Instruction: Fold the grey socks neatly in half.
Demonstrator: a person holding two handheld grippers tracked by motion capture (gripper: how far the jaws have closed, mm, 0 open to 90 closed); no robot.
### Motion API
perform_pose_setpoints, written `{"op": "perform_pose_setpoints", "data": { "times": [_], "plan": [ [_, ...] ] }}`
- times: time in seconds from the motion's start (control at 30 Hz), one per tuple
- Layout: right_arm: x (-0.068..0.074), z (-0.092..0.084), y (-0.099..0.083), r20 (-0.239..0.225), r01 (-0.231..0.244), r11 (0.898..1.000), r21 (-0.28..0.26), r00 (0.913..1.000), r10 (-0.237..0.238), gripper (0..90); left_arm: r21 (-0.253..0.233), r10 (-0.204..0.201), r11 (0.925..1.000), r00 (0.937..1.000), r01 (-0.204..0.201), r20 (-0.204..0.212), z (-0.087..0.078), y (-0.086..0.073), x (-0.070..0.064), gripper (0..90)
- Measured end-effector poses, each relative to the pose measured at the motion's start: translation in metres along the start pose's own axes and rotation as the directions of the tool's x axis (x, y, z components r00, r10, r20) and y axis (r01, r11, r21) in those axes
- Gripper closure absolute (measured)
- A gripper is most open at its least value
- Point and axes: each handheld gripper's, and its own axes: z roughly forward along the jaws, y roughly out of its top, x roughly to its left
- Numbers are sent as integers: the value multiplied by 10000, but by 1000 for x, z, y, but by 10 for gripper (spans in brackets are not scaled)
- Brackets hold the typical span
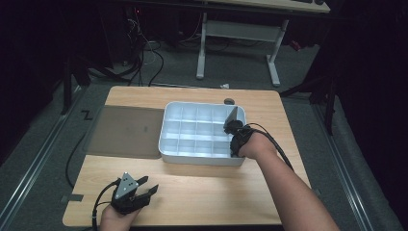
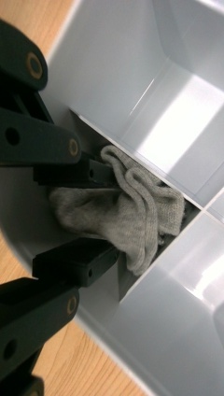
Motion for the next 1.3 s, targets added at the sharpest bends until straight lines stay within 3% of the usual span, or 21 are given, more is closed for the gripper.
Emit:
{"op": "perform_pose_setpoints", "data": {
  "times": [0.03,0.07,0.2,0.23,0.27,0.3,0.37,0.4,0.53,0.9,0.93,0.97,1.0,1.03,1.13,1.27,1.3],
  "plan": [
    [-1,-3,-1,-59,-8,10000,-46,10000,8,630,9,5,10000,10000,-5,1,0,0,0,486],
    [1,-6,-2,-113,-355,9994,31,9993,355,623,18,1,10000,10000,-2,7,0,0,0,486],
    [-2,-16,-3,-99,49,9994,-343,9999,-52,624,43,30,10000,10000,-30,29,1,0,0,486],
    [0,-19,-3,-94,-381,9989,-281,9992,378,628,53,37,10000,10000,-38,31,1,0,-1,486],
    [0,-19,-3,-94,-381,9989,-281,9992,378,628,53,37,10000,10000,-38,31,1,0,-1,486],
    [-2,-23,-2,-194,-54,9986,-521,9998,44,650,53,37,10000,10000,-37,22,1,0,-1,486],
    [-1,-24,-2,-164,-209,9985,-506,9997,201,667,57,30,10000,10000,-30,17,1,0,-1,486],
    [-2,-27,-1,13,80,9970,-764,10000,-79,739,50,12,10000,10000,-12,16,1,-1,0,486],
    [-1,-30,2,282,312,9950,-953,9992,-286,900,68,-7,10000,10000,7,45,1,-1,0,486],
    [2,-10,15,478,560,9975,-422,9974,-539,900,37,-80,10000,10000,80,-4,1,-1,2,486],
    [5,-8,15,430,250,9992,-300,9988,-237,900,29,-81,10000,10000,81,1,1,-1,2,486],
    [3,-7,16,441,584,9977,-356,9974,-568,900,29,-81,10000,10000,81,1,1,-1,2,486],
    [5,-5,17,440,261,9993,-271,9987,-249,900,32,-73,10000,10000,73,6,1,-1,2,486],
    [2,-3,18,487,773,9964,-362,9960,-755,900,34,-66,10000,10000,66,12,1,-1,2,486],
    [5,1,20,469,407,9990,-208,9981,-397,900,33,-68,10000,10000,68,22,1,-1,2,486],
    [5,5,22,486,578,9982,-132,9972,-571,900,39,-62,10000,10000,62,37,1,-1,2,486],
    [7,7,22,458,319,9995,-31,9984,-317,900,40,-57,10000,10000,57,44,1,-1,2,486]
  ]
}}
